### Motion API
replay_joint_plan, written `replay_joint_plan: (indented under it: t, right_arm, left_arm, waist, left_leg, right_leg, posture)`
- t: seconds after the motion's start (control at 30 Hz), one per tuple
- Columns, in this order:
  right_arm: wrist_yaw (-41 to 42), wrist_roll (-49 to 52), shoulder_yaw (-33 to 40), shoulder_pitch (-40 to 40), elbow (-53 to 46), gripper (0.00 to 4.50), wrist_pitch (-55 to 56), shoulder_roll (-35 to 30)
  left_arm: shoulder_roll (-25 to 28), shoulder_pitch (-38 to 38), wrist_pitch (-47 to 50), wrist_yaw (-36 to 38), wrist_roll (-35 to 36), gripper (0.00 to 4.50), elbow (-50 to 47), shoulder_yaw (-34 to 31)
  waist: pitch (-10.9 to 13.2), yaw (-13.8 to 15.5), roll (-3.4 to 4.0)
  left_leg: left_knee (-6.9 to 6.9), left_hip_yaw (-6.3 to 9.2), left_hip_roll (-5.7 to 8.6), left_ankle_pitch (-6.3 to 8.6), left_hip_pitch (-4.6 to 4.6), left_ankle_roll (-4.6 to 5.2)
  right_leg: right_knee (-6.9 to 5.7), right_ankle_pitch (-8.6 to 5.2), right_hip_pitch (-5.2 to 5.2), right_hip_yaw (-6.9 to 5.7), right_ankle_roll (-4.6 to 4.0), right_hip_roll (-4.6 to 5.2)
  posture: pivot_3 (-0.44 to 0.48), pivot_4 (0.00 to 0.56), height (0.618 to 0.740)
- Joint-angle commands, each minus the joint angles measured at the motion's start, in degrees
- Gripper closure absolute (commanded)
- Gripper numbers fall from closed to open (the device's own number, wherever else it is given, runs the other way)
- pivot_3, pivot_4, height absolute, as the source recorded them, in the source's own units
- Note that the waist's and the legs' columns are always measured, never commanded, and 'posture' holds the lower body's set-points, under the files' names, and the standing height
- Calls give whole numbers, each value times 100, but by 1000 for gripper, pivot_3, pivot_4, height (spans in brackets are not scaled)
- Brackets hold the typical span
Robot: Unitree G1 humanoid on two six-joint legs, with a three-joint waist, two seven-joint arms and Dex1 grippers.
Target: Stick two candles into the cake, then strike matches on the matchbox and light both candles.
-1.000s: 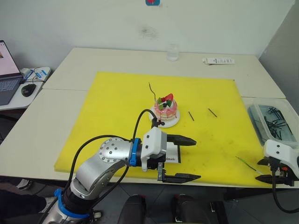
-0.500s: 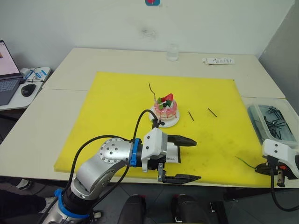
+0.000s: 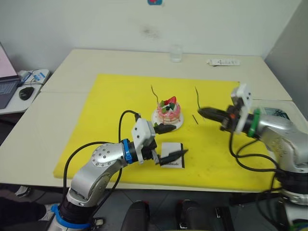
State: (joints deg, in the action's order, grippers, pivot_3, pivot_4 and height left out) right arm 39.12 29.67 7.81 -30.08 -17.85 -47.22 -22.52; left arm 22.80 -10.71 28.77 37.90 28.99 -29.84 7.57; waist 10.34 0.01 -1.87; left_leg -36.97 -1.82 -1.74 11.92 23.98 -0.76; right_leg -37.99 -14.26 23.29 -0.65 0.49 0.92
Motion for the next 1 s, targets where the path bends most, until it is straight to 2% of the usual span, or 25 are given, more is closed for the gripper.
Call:
replay_joint_plan:
  t: [0.03,0.13,0.3,0.7,1.0]
  right_arm:
    - [-722,-241,-173,26,-3,4448,813,708]
    - [-1089,-623,-425,5,328,4448,1496,1204]
    - [-1354,-832,-495,-92,743,4448,2202,1547]
    - [-1404,-1131,-730,-32,1624,4448,3172,1790]
    - [-1415,-1213,-746,62,1883,4448,3418,1817]
  left_arm:
    - [-234,38,142,-725,-52,0,-418,-240]
    - [-378,101,305,-1208,-122,0,-593,-359]
    - [-466,151,426,-1576,-177,0,-800,-319]
    - [-249,24,549,-1456,42,0,-744,-475]
    - [-177,72,569,-1333,70,0,-779,-389]
  waist:
    - [0,38,1]
    - [0,32,0]
    - [0,18,1]
    - [0,-18,2]
    - [0,-18,2]
  left_leg:
    - [2,0,8,0,5,0]
    - [-1,-14,20,1,13,2]
    - [-5,-17,19,1,4,3]
    - [1,-8,-5,-1,-13,4]
    - [1,-14,0,-1,-11,4]
  right_leg:
    - [-1,-3,3,-3,5,0]
    - [4,-2,6,7,6,14]
    - [-1,6,3,8,5,17]
    - [-8,11,1,8,-16,3]
    - [-5,11,1,10,-16,12]
  posture:
    - [0,150,740]
    - [0,150,740]
    - [0,150,740]
    - [0,150,740]
    - [0,150,740]
